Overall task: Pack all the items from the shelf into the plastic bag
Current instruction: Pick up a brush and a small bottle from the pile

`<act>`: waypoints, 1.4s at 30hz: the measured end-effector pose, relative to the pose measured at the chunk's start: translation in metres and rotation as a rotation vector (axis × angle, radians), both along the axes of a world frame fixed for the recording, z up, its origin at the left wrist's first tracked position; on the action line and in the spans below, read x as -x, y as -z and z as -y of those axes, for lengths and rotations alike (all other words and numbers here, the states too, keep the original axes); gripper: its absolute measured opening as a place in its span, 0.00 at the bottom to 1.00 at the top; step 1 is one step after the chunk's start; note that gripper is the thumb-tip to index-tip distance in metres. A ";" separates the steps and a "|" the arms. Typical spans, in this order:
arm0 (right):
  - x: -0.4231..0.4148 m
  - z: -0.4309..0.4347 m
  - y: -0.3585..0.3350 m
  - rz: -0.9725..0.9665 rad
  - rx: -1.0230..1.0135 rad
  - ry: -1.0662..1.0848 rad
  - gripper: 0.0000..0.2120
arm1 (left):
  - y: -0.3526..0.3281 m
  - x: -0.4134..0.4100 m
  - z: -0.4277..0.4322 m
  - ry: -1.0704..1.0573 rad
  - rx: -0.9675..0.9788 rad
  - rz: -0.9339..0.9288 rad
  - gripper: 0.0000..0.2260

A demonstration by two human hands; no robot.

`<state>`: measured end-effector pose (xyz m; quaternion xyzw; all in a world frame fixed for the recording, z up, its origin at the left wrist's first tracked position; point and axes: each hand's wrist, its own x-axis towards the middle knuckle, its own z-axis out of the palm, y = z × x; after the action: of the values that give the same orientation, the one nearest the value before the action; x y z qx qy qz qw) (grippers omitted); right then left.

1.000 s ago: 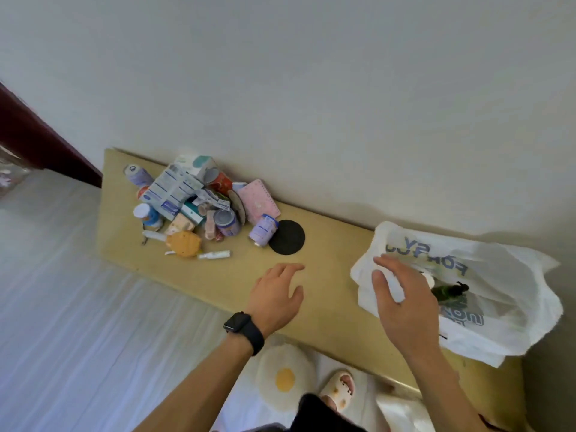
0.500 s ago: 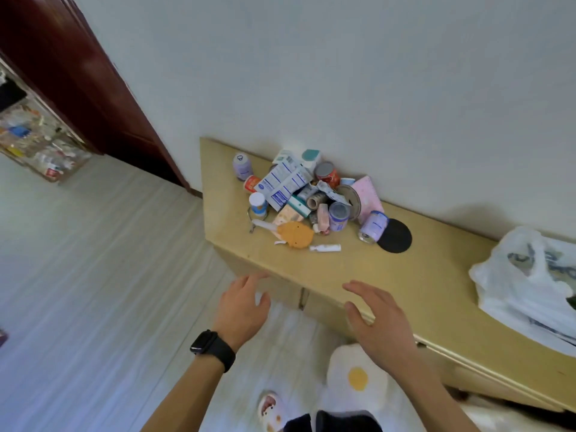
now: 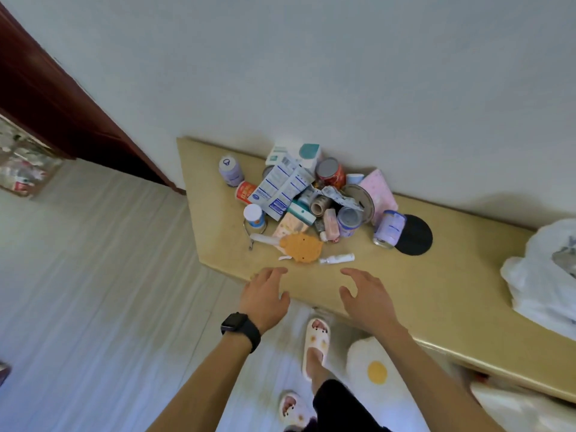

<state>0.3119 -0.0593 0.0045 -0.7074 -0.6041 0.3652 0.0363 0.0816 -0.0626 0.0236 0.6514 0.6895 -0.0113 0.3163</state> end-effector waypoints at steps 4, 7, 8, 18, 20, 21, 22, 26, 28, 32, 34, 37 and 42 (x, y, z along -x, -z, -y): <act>0.005 -0.042 0.035 0.119 0.080 -0.130 0.24 | 0.020 -0.011 -0.050 0.114 0.083 -0.106 0.27; 0.012 -0.063 0.055 0.259 0.089 -0.245 0.24 | 0.032 -0.019 -0.082 0.181 0.096 -0.167 0.30; 0.014 -0.067 0.062 0.295 0.077 -0.269 0.23 | 0.036 -0.022 -0.092 0.199 0.086 -0.176 0.30; 0.030 -0.074 0.072 0.415 0.111 -0.120 0.18 | 0.085 -0.029 -0.145 0.530 -0.046 -0.277 0.30; 0.030 -0.068 0.074 0.389 0.170 -0.022 0.18 | 0.090 -0.024 -0.152 0.568 -0.021 -0.267 0.32; 0.029 -0.065 0.072 0.343 0.203 0.044 0.17 | 0.091 -0.021 -0.157 0.589 -0.010 -0.256 0.32; 0.027 -0.061 0.070 0.275 0.193 0.130 0.15 | 0.092 -0.020 -0.161 0.605 0.001 -0.246 0.31; 0.022 -0.040 0.049 0.060 0.023 0.433 0.12 | 0.087 -0.020 -0.172 0.657 0.063 -0.252 0.30; 0.021 -0.030 0.033 0.001 -0.016 0.577 0.10 | 0.084 -0.022 -0.171 0.693 0.074 -0.270 0.32; 0.022 -0.009 -0.009 -0.105 -0.061 0.829 0.08 | 0.079 -0.030 -0.162 0.774 0.050 -0.298 0.25; 0.024 0.004 -0.033 -0.154 -0.099 0.926 0.10 | 0.078 -0.031 -0.163 0.786 0.050 -0.286 0.26; 0.027 0.028 -0.058 -0.228 -0.162 1.066 0.09 | 0.073 -0.030 -0.169 0.803 0.099 -0.198 0.26; 0.032 0.068 -0.078 -0.366 -0.278 1.287 0.06 | 0.052 -0.034 -0.171 0.762 0.038 0.003 0.19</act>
<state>0.2797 -0.1274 0.0820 -0.8414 -0.0885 0.3034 0.4384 0.1156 0.1083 -0.0282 0.8552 0.3970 -0.1400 0.3023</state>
